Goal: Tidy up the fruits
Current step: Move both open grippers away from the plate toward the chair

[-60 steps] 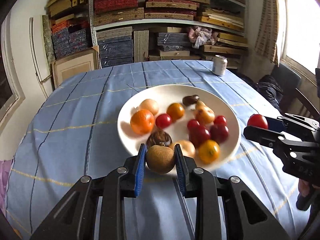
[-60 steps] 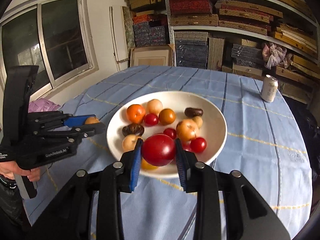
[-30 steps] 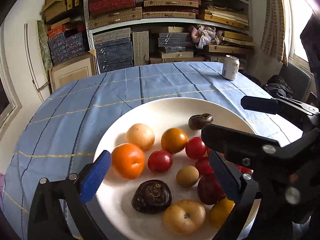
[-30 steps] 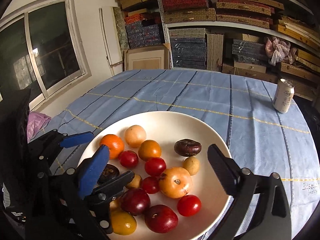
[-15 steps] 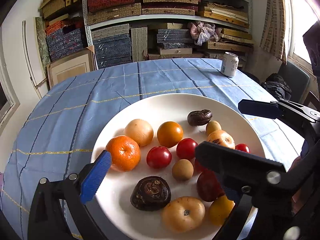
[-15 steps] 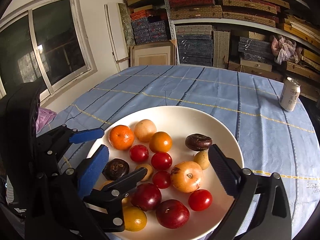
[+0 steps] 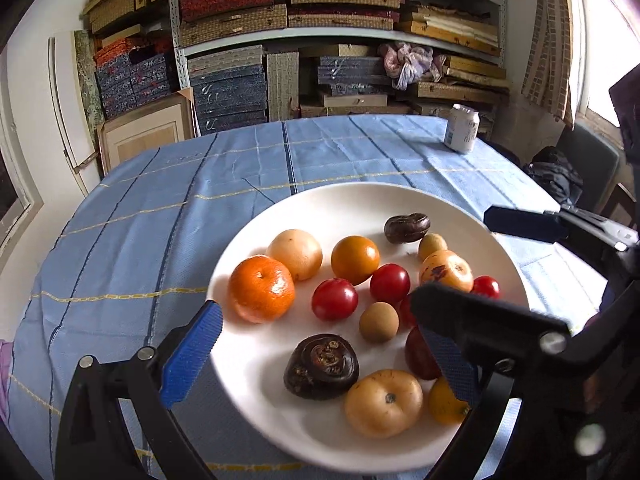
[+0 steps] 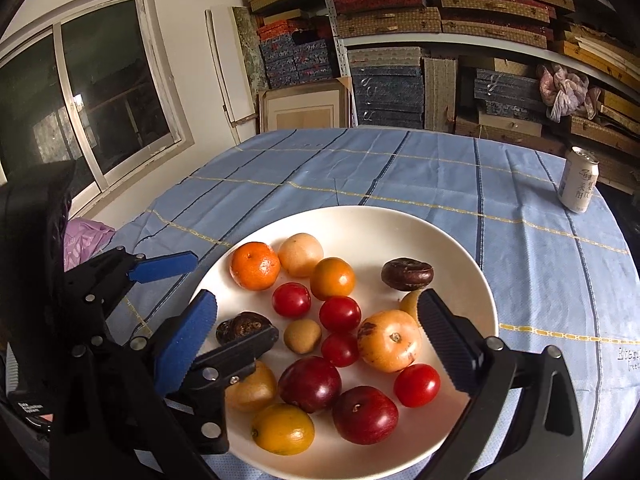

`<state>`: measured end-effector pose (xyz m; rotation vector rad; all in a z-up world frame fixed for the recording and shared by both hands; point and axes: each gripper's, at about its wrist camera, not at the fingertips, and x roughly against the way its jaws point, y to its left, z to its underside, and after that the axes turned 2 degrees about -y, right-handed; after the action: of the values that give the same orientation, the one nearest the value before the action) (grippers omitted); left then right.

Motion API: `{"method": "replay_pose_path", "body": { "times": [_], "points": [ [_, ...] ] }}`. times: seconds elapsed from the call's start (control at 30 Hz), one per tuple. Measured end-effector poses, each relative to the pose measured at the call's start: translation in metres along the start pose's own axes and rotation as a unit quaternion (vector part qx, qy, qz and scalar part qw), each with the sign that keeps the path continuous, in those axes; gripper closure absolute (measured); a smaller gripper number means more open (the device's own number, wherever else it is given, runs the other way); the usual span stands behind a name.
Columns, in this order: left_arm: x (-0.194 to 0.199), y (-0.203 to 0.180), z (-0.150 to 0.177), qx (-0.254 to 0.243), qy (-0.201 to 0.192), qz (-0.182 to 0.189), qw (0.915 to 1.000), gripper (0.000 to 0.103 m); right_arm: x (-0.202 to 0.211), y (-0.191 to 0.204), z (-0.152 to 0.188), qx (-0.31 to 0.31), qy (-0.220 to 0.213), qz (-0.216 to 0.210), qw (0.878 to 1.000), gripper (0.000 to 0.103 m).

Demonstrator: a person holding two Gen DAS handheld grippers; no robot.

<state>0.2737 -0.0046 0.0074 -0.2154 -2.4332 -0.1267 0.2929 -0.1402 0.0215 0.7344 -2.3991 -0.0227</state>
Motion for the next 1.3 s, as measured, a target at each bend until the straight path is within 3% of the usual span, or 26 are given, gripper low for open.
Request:
{"method": "replay_pose_path", "body": {
  "times": [0.13,0.37,0.47,1.0,1.17,1.3],
  "points": [
    [0.027,0.009,0.011,-0.005,-0.010,-0.004,0.9999,0.004,0.010,0.021,0.006,-0.004,-0.002,-0.015,1.000,0.005],
    [0.065,0.035,0.033,0.018,-0.015,-0.018,0.9996,0.004,0.031,0.081,0.012,0.041,-0.016,-0.027,0.999,0.005],
    [0.077,0.040,0.041,0.017,-0.017,-0.027,0.9994,0.004,0.036,0.096,0.014,0.057,-0.020,-0.016,0.998,0.005],
    [0.098,0.045,0.088,0.010,0.010,-0.046,0.9989,0.004,0.042,0.106,0.050,0.062,0.021,-0.021,0.998,0.005],
    [0.103,0.045,0.109,0.006,0.032,-0.035,0.9989,0.004,0.040,0.117,0.061,0.090,0.036,-0.035,0.995,0.005],
    [0.111,0.048,0.126,-0.014,0.040,-0.049,0.9979,0.004,0.035,0.127,0.069,0.113,0.051,-0.047,0.991,0.005]
  ]
}}
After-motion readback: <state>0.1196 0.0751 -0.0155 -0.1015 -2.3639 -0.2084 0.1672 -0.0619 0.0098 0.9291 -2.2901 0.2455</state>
